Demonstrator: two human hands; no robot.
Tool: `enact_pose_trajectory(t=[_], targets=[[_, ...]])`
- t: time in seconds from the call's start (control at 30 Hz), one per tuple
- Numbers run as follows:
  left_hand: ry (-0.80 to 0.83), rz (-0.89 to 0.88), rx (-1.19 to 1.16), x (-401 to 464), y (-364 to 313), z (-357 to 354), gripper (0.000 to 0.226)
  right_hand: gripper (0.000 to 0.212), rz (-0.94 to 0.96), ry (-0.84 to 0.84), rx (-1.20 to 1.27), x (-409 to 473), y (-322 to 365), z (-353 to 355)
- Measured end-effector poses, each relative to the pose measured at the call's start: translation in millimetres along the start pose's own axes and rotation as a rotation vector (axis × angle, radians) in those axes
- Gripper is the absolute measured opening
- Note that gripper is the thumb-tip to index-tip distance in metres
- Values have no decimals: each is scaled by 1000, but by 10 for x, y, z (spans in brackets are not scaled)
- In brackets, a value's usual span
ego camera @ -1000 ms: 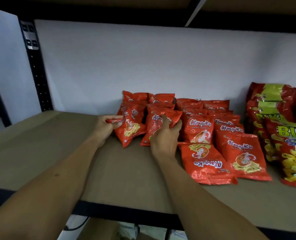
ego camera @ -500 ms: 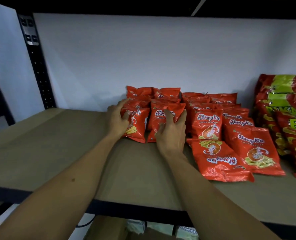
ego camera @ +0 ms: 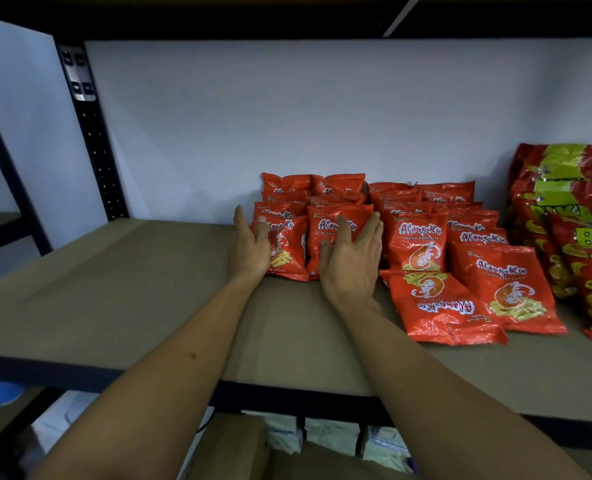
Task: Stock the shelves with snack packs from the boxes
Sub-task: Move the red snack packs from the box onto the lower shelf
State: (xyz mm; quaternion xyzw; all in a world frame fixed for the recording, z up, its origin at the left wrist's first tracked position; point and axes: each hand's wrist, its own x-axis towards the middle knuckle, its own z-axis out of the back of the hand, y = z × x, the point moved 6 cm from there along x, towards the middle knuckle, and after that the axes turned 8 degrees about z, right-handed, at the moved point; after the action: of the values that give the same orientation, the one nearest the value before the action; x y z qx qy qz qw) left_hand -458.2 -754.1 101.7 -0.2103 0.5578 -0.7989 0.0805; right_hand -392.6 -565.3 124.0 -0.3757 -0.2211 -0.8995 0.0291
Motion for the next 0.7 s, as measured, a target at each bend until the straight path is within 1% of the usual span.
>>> enact_pose_trajectory(t=[0.1, 0.23, 0.33, 0.4, 0.47, 0.53, 0.6, 0.63, 0.67, 0.7], targets=[[-22, 68, 20, -89, 24, 38, 67, 52, 30, -10, -4, 63, 34, -2], [11, -9, 8, -361, -140, 47, 65, 49, 128, -74, -37, 79, 122, 194], [31, -14, 131, -633, -233, 155, 55, 52, 206, -70, -13, -100, 253, 365], [5, -7, 205, -826, -213, 323, 56, 54, 255, -13, 63, -337, 367, 411], [-6, -33, 277, -1011, -174, 504, 49, 55, 282, 81, 136, -581, 480, 477], [-3, -48, 388, -1210, -174, 641, 44, 56, 263, 196, 147, -772, 535, 565], [-47, -118, 568, -1542, -211, 708, 44, 50, 242, 261, 128, -989, 524, 715], [-100, -208, 643, -1749, -226, 719, 40, 40, 262, 246, 99, -1134, 514, 806], [-150, -313, 680, -1987, -223, 720, 35, 28, 312, 192, 60, -1302, 502, 892], [-185, -402, 682, -2216, -177, 716, 35, 22, 369, 119, 28, -1488, 473, 965]])
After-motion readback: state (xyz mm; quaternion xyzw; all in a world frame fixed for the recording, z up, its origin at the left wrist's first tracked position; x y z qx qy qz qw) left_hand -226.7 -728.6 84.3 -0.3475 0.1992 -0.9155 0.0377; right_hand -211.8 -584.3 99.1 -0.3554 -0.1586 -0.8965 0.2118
